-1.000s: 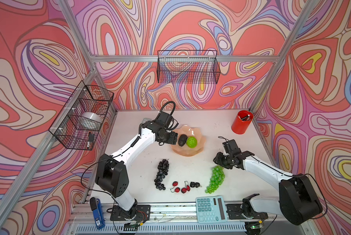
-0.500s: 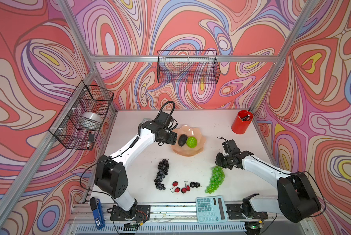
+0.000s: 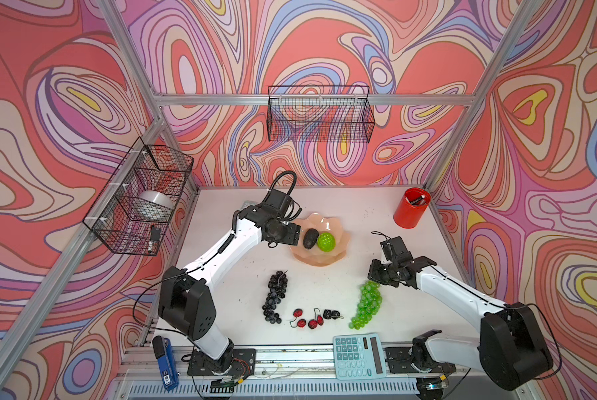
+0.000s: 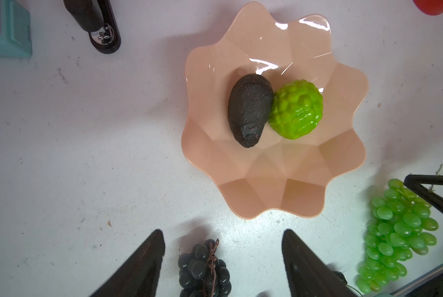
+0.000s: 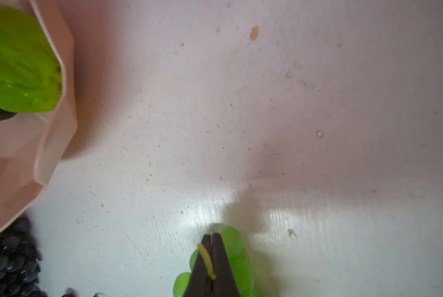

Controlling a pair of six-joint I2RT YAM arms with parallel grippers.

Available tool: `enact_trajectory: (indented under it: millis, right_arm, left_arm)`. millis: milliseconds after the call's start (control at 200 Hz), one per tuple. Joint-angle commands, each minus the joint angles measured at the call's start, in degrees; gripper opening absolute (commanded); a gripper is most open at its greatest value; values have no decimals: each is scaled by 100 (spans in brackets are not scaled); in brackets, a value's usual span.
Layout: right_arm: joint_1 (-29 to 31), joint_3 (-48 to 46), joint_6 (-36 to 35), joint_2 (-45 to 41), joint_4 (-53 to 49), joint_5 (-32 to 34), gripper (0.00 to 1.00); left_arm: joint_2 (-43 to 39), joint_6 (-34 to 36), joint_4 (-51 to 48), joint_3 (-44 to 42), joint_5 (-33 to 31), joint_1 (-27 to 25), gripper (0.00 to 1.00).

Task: Place and organize the fake fruits in the fruit bowl
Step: 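Lift the green grapes with the right gripper and carry them into the bowl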

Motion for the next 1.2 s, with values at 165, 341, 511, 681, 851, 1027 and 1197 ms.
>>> enact_trajectory:
  millis: [165, 341, 511, 681, 851, 1027, 1197]
  right_arm:
    - [-18, 1115, -627, -533, -1027, 70, 0]
    - [-7, 1749, -742, -611, -1330, -156, 0]
    - [-7, 2637, -1085, -448, -1760, -104, 0]
    - [-5, 3631, -1296, -17, -1962, -340, 0]
    - [257, 4407, -1393, 443, -1829, -266, 0]
    - [493, 4895, -1402, 933, -1574, -402, 0]
    - [851, 5363, -1342, 1392, -1302, -385, 0]
  left_arm:
    - [-378, -239, -119, -129, -173, 23, 75]
    - [-480, -305, -136, -212, -258, 22, 75]
    - [-551, -306, -165, -226, -408, 16, 75]
    - [-626, -370, -87, -325, -449, 21, 75]
    - [-715, -412, -85, -429, -603, 18, 75]
    - [-826, -394, -67, -518, -741, 22, 75]
    - [-892, -429, -18, -622, -805, 25, 75]
